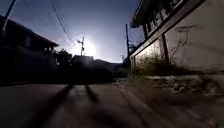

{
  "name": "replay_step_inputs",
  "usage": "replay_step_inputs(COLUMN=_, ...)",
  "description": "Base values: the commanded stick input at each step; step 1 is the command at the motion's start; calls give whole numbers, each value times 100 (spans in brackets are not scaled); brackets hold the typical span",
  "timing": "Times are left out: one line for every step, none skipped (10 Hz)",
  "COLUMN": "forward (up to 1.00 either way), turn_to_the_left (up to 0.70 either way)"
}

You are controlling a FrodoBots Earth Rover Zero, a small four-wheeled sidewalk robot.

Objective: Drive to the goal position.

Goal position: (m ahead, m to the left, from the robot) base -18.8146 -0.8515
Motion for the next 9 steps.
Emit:
replay_step_inputs(forward=75, turn_to_the_left=3)
replay_step_inputs(forward=64, turn_to_the_left=4)
replay_step_inputs(forward=51, turn_to_the_left=4)
replay_step_inputs(forward=43, turn_to_the_left=3)
replay_step_inputs(forward=21, turn_to_the_left=5)
replay_step_inputs(forward=0, turn_to_the_left=8)
replay_step_inputs(forward=0, turn_to_the_left=8)
replay_step_inputs(forward=0, turn_to_the_left=11)
replay_step_inputs(forward=0, turn_to_the_left=15)
